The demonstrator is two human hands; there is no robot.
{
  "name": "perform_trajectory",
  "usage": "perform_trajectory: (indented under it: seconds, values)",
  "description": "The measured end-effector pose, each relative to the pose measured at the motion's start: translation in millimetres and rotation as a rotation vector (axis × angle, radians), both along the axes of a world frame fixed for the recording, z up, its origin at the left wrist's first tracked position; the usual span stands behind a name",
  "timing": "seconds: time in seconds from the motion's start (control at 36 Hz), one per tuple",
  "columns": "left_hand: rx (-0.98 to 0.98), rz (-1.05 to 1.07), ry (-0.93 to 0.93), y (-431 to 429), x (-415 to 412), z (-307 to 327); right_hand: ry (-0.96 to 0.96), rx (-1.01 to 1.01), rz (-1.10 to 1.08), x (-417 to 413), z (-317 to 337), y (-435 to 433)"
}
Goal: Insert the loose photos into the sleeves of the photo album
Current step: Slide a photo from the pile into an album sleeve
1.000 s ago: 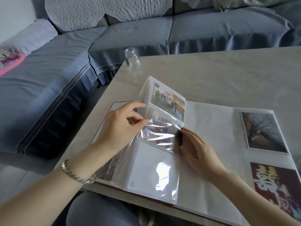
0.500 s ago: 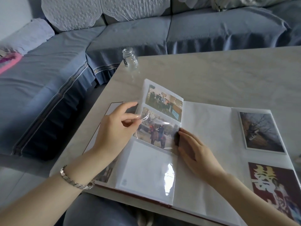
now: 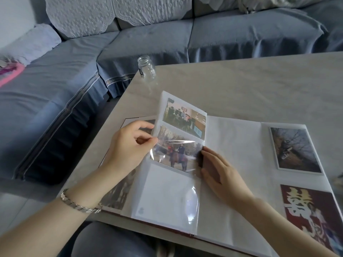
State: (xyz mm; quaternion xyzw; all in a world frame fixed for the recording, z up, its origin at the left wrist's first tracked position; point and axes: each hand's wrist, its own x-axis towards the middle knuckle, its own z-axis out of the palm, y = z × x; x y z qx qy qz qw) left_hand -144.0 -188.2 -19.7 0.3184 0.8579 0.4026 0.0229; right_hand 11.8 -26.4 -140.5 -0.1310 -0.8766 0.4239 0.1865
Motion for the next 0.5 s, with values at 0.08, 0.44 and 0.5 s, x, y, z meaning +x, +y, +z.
perform_trajectory:
  seconds: [0.08, 0.44, 0.5]
  values:
    - [-0.146, 0.050, 0.146, 1, 4, -4, 0.004, 0.009, 0.004, 0, 1, 0]
    - [-1.038, -0.319, 0.690, 17, 40, -25, -0.059, 0.007, 0.023, 7, 4, 2]
    - [-1.018, -0.192, 0.671, 18, 34, -22, -0.099, 0.024, 0.043, 14, 5, 6]
